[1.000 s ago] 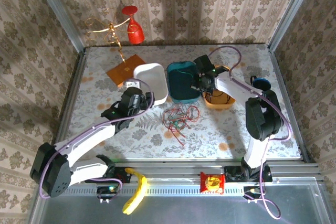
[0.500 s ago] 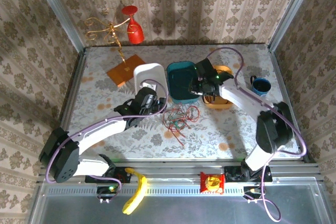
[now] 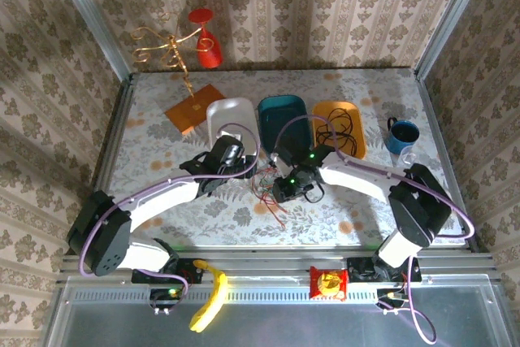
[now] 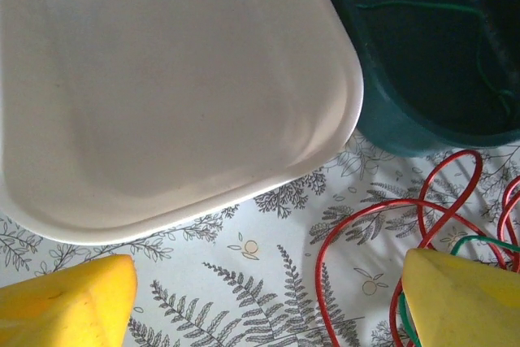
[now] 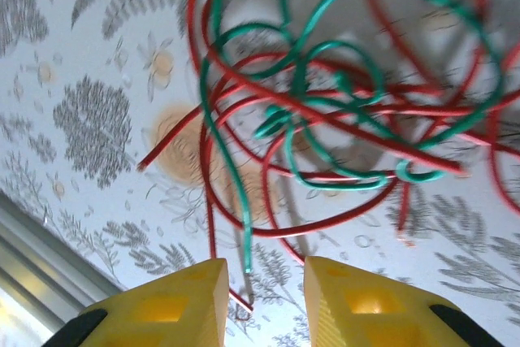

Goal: Untangle the cables

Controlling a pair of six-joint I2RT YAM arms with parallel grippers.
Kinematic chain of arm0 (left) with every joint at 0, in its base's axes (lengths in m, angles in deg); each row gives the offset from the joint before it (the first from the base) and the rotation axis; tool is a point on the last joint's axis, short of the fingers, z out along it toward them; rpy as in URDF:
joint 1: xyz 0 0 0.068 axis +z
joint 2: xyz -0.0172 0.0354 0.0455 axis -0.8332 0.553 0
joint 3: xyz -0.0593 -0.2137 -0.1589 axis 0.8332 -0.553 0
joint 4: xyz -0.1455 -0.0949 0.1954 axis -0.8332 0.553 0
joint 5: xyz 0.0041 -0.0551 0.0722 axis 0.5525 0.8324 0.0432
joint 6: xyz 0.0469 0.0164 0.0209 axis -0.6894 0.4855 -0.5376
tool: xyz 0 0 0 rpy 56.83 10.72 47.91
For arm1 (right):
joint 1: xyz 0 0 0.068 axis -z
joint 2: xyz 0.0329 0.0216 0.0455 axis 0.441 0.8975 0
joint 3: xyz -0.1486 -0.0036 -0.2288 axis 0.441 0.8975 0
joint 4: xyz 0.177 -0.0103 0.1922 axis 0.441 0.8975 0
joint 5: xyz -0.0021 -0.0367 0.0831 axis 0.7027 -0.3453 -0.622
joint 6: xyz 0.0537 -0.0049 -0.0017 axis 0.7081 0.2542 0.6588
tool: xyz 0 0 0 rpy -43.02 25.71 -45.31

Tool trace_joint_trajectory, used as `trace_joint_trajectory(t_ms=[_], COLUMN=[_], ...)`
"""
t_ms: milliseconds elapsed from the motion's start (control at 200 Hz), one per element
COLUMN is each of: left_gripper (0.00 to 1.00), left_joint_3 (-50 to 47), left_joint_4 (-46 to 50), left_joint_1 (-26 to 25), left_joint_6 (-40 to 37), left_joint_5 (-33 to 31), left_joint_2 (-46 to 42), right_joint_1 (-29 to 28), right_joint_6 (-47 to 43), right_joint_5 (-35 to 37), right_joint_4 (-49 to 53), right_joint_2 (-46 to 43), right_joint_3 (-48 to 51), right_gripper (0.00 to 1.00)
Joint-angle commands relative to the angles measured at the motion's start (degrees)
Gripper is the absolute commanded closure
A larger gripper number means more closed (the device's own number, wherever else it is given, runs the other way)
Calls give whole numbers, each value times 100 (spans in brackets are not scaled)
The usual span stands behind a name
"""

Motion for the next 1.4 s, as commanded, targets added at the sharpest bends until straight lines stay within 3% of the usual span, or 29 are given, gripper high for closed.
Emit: trace_joint_trajectory(t_ms=[0,275,330,415,490,735,1015,1235,1395], left_gripper=[15,15,15,15,15,15,15,16,21], left_joint_3=[197,286,295,334,399,515,554,689,620], left_joint_4=[242,356,345,289,281,89,-120,-146,-726], left_joint_1=[-2,-63,-64,-81,-105,-310,-662,-855,-842], left_joint_6=[66,-69,-118,-250,-416,-806,-1316,-1580,-1555], left_joint_5=[67,89,145,365,675,1258,1797,1844,1906], left_joint_2=[79,164,174,201,233,222,160,292,349], right_joint_1=[-159,-163,-170,-158,-125,601,1774,1952,1990], right_joint_6=[-423,-530,-530,-512,-554,-378,355,626,675], right_joint_5=[-52,-13,-13,-12,-195,-1541,-2564,-2898,-2981], right_joint_4=[196,-5,-53,-118,-172,-243,-724,-870,-341], right_joint_2=[251,785,839,764,472,-688,-1179,-1269,-1168], right_joint_3=[-270,-476,-451,-367,-209,385,767,899,904], right_gripper=[69,71,76,92,97,97,96,96,95])
